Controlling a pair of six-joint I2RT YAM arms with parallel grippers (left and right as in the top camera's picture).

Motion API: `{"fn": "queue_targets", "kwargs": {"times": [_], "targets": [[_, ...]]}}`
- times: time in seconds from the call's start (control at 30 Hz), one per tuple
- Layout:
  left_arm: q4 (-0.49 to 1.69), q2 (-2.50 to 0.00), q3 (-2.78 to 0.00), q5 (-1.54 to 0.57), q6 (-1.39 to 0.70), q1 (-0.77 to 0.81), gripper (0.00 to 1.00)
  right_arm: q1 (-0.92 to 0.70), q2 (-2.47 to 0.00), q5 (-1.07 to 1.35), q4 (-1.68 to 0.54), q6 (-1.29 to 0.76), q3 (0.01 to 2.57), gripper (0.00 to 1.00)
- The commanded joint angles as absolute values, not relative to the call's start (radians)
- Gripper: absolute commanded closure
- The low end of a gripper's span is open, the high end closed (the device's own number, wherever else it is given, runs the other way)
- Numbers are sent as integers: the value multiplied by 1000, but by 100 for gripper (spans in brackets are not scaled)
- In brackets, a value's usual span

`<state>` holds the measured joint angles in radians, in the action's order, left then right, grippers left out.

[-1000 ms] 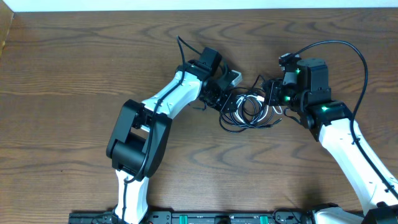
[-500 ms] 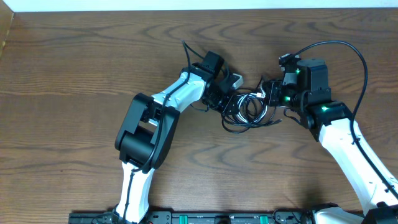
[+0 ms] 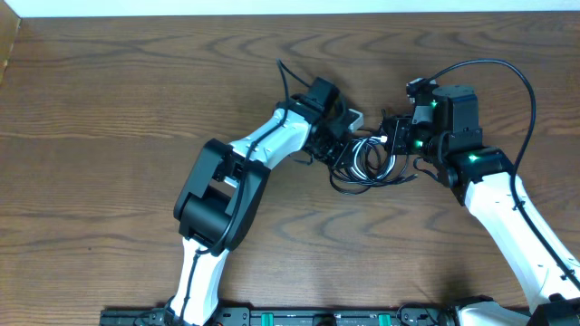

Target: Untangle cables

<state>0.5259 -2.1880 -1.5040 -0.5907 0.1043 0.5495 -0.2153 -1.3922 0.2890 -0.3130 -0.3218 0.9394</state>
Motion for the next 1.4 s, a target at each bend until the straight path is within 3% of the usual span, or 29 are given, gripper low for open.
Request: {"fn": "queue_targets", "kwargs": {"times": [0.0,0.37,0.97,1.17,1.37], "targets": [[529,-2222,-1496,-503,83,561,92,-218,-1374,298,-310,-313,956,99],[569,-2222,-1496,-366,79,493,93,-218,-1374,294,-326,-313,956,99],[606,-2222,-1496,-58,42,84,93,-195,-1336,155,-331,-370,956,99],[621,-2222,-1496,-43,24,-64,93,-106,-1222,93,-376,-369,956,99],[621,-2222,-1496,-44,20,-88,93,7,-1092,35,-468,-342,956,99]]}}
